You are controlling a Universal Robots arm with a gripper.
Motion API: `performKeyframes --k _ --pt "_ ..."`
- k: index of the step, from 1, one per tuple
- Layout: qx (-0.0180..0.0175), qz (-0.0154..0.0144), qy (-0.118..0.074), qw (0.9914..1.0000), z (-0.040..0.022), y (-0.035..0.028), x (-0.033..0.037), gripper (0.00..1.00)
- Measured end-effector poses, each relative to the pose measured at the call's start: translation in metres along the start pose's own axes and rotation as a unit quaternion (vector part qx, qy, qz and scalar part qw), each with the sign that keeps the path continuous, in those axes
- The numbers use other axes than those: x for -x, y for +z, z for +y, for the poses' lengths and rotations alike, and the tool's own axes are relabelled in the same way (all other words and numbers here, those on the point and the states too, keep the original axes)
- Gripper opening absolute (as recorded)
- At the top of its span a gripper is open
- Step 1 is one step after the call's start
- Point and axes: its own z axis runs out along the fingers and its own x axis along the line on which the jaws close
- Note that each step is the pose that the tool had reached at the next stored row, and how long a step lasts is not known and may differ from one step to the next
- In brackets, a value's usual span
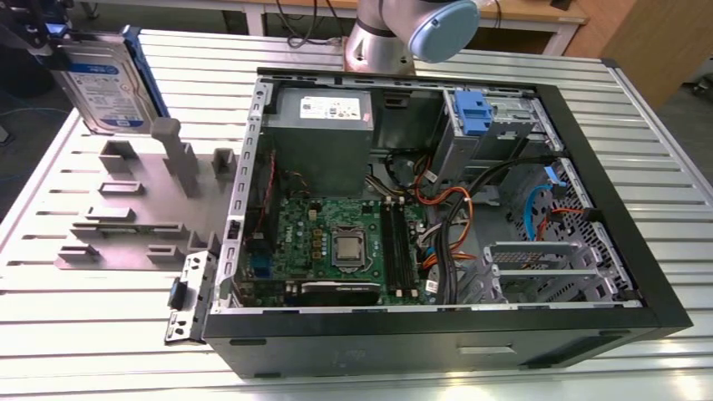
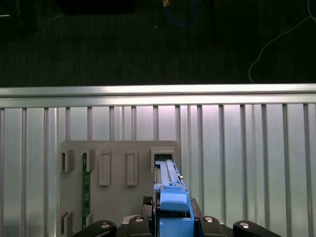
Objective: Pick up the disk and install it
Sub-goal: 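Pick up the disk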
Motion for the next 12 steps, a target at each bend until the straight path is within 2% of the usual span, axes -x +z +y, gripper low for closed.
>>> performKeyframes --k 12 --pt "0.0001 0.0001 0.000 1.00000 0.0001 -0.0057 0.0001 0.36"
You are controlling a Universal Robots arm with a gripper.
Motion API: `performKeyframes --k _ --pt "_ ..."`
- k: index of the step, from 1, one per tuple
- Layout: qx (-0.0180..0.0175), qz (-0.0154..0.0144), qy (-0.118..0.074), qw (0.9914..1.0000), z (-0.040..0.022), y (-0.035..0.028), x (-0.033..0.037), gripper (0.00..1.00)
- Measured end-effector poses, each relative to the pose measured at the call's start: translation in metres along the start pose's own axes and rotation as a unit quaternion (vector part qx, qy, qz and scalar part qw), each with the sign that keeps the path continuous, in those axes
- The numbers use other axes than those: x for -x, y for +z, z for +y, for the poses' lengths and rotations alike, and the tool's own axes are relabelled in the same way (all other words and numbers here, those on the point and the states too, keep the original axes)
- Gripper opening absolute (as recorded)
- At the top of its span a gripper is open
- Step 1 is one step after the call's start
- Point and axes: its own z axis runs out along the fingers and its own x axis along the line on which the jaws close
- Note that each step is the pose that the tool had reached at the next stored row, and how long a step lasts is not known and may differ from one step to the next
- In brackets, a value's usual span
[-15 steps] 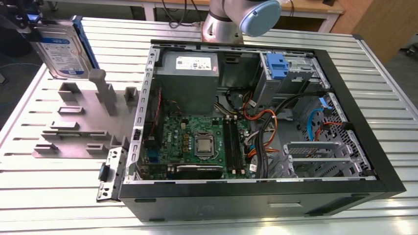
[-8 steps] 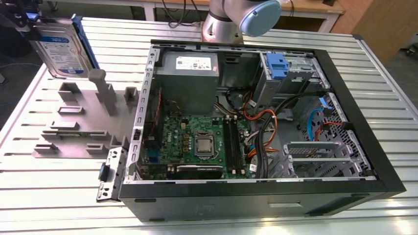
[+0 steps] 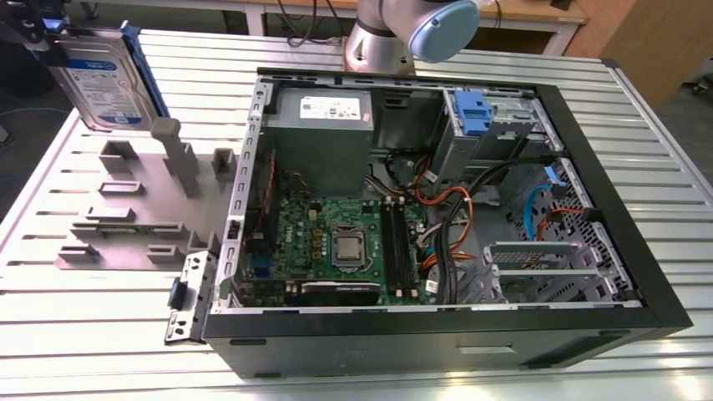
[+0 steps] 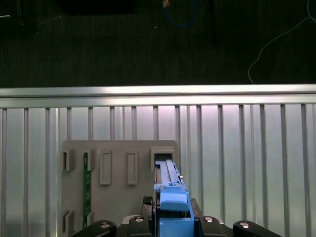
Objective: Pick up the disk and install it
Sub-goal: 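Pick up the disk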
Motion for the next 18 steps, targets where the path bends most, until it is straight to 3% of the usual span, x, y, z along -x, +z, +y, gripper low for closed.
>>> performKeyframes --k 18 --pt "0.0000 0.0000 0.000 1.00000 0.0001 -0.0084 0.0002 0.36"
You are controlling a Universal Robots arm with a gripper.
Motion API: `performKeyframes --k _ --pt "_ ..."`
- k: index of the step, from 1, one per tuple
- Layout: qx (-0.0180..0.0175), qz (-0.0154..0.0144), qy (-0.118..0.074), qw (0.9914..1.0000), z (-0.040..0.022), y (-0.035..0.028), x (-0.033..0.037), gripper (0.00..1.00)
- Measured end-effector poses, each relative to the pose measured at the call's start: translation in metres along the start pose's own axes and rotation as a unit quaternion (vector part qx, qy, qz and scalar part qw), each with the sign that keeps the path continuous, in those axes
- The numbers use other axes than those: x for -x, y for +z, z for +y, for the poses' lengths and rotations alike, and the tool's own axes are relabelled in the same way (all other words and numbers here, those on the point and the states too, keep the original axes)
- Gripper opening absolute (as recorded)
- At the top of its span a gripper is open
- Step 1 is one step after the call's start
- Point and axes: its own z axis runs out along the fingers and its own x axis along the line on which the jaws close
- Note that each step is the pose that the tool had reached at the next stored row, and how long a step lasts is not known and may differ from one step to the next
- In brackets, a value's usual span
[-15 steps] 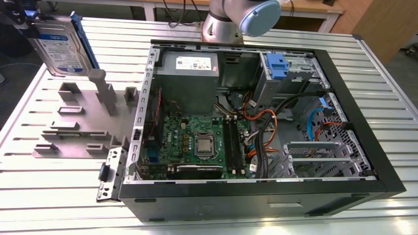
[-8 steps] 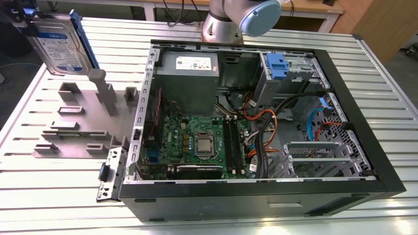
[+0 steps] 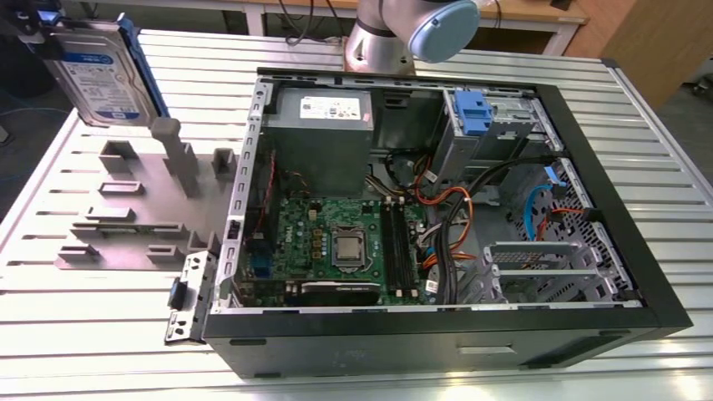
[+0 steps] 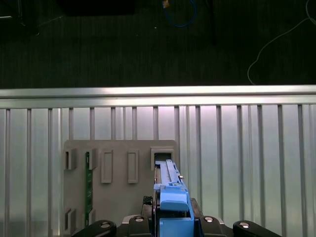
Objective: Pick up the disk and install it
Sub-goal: 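Pick up the disk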
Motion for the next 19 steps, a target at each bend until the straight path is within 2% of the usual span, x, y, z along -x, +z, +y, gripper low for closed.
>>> performKeyframes --k 19 --pt "0.0000 0.0000 0.000 1.00000 0.0002 -0.0101 0.0002 0.36"
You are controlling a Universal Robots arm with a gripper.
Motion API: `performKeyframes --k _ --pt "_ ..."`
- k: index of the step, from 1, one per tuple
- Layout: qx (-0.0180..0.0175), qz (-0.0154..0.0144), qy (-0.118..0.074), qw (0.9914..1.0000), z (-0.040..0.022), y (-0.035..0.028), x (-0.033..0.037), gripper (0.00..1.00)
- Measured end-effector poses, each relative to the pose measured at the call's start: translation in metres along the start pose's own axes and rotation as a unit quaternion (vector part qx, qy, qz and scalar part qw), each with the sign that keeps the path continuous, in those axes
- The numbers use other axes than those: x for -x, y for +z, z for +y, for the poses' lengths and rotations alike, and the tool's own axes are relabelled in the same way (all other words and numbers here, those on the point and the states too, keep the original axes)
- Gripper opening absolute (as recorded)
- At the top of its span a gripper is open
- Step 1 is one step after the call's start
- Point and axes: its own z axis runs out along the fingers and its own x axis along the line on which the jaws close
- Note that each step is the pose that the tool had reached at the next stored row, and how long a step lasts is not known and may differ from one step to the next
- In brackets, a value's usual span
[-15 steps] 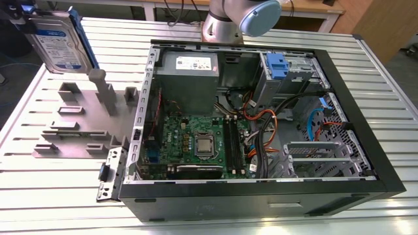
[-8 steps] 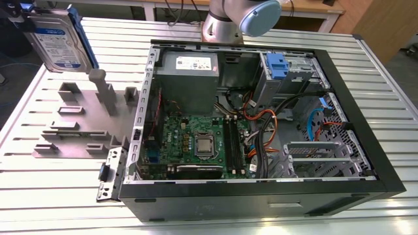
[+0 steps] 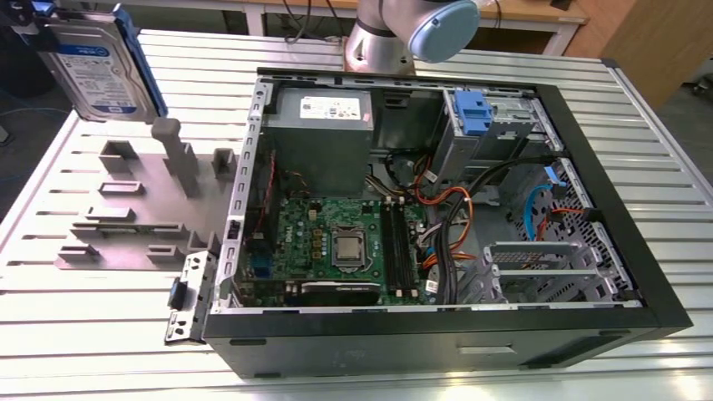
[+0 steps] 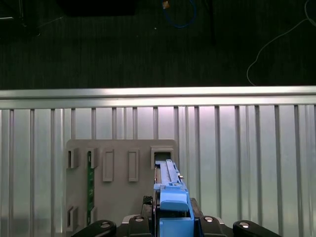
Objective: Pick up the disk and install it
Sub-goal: 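Pick up the disk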
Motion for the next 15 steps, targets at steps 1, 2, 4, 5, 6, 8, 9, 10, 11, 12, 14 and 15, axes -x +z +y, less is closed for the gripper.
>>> performKeyframes --k 1,2,4,5,6,8,9,10,11,12,14,15 --pt "0.0000 0.0000 0.000 1.00000 0.0000 -0.0006 0.0000 0.36" --pt "0.0000 0.0000 0.000 1.00000 0.0000 -0.0012 0.0000 0.36" --pt "0.0000 0.0000 0.000 1.00000 0.0000 -0.0025 0.0001 0.36" --pt "0.0000 0.0000 0.000 1.00000 0.0001 -0.0031 0.0001 0.36" --pt "0.0000 0.0000 0.000 1.00000 0.0001 -0.0036 0.0001 0.36" --pt "0.0000 0.0000 0.000 1.00000 0.0001 -0.0046 0.0001 0.36" --pt "0.0000 0.0000 0.000 1.00000 0.0001 -0.0053 0.0001 0.36" --pt "0.0000 0.0000 0.000 1.00000 0.0001 -0.0059 0.0001 0.36" --pt "0.0000 0.0000 0.000 1.00000 0.0001 -0.0066 0.0002 0.36" --pt "0.0000 0.0000 0.000 1.00000 0.0001 -0.0071 0.0002 0.36" --pt "0.0000 0.0000 0.000 1.00000 0.0002 -0.0081 0.0002 0.36" --pt "0.0000 0.0000 0.000 1.00000 0.0002 -0.0087 0.0002 0.36"
